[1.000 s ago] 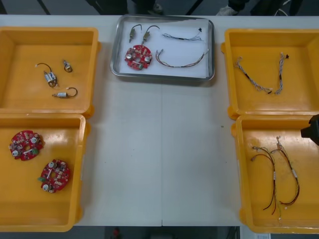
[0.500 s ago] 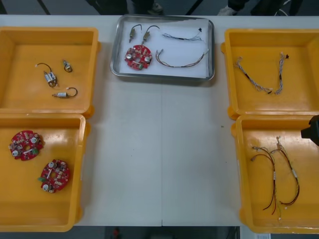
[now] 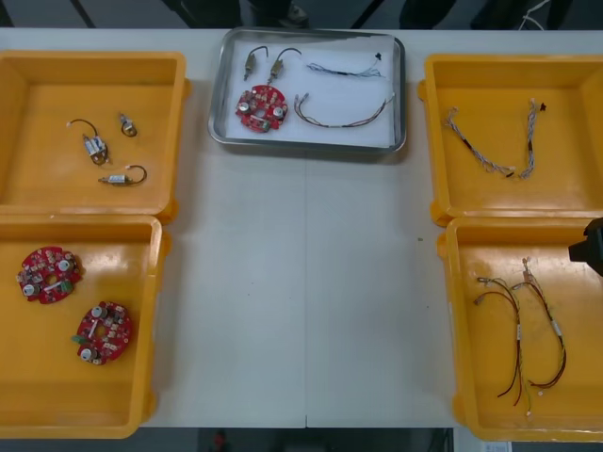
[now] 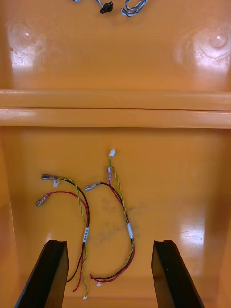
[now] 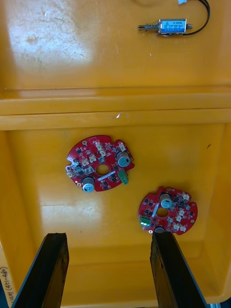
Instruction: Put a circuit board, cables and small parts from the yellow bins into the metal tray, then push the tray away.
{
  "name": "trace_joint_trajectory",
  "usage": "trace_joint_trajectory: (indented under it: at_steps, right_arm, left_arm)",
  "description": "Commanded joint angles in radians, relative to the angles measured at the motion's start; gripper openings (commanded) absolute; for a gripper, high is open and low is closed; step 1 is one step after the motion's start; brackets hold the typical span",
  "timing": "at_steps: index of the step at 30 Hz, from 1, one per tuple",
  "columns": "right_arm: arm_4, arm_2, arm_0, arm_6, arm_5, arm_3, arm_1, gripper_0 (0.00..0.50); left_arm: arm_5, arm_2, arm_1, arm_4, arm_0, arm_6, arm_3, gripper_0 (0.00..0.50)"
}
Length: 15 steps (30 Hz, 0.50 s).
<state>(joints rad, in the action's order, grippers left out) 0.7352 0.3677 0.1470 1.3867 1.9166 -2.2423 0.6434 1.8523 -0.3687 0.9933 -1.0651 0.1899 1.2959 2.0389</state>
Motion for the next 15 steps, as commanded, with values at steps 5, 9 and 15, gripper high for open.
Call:
trace_joint_trajectory:
  at_steps: [5, 9, 15]
  right_arm:
    - [0.006, 0.031, -0.017, -0.024, 0.003, -0.031, 0.038, 0.500]
    - [0.006, 0.031, -0.017, -0.024, 0.003, -0.031, 0.038, 0.500]
    - [0.006, 0.031, -0.017, -0.024, 0.003, -0.031, 0.038, 0.500]
  left_arm:
    - [-0.010, -0.030, 0.047, -0.007, -0.018, 0.051, 0.021, 0.500]
    - [-0.010, -0.030, 0.047, -0.007, -0.018, 0.051, 0.021, 0.500]
    - [-0.010, -0.030, 0.047, -0.007, -0.018, 0.051, 0.021, 0.500]
